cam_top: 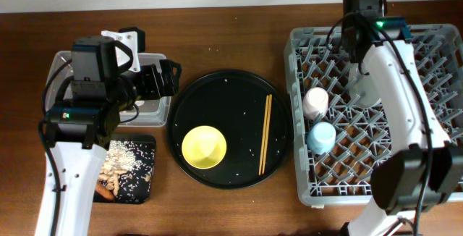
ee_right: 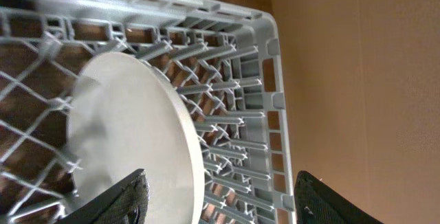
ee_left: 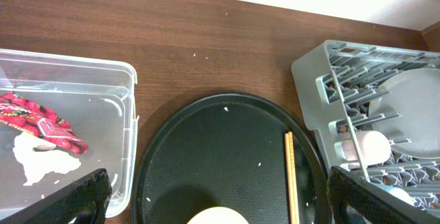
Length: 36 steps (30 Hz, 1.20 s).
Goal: Sort waste into correct bins and load items into the dishwasher rack
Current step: 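Lift the white plate and stand it upright in the rack's back slots, then reach the right gripper to the chopsticks on the round tray and grasp one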
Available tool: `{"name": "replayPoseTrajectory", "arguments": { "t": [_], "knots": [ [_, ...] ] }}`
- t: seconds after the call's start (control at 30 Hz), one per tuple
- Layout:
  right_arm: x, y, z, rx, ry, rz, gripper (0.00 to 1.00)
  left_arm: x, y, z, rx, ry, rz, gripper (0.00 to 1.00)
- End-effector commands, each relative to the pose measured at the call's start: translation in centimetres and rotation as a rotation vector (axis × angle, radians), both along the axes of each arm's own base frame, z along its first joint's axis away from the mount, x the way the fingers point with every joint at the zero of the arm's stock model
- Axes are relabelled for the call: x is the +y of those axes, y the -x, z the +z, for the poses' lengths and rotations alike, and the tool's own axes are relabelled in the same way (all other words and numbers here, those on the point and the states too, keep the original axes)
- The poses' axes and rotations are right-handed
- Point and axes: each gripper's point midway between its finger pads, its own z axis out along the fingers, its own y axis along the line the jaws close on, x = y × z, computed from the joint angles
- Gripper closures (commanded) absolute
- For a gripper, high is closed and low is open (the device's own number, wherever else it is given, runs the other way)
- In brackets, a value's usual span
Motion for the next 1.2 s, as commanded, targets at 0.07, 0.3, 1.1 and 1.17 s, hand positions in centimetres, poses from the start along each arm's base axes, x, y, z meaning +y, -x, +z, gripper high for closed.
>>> {"name": "replayPoseTrajectory", "arguments": {
  "t": [0.07,0.3,1.1,1.17],
  "knots": [
    [9.4,1.0,0.5,-0.031,-0.522,0.298,0.34,0.2,-0.2,0.1,-0.007,-0.013,-0.001,0.01],
    [21.8,9.8,0.5,0.296,-1.331,0.399,0.02,0.2,-0.2,0.1,-0.007,-0.013,0.000,0.01],
    [19.3,24.2,8.6,0.072,-0.997,0.233,0.37,0.3,-0.2,0.1,-0.007,-0.013,0.001,0.00],
    [19.2,24.5,7.6,0.103,-0.989,0.216,0.33,0.3,-0.2,0.1,-0.007,-0.013,0.001,0.01]
  ]
}}
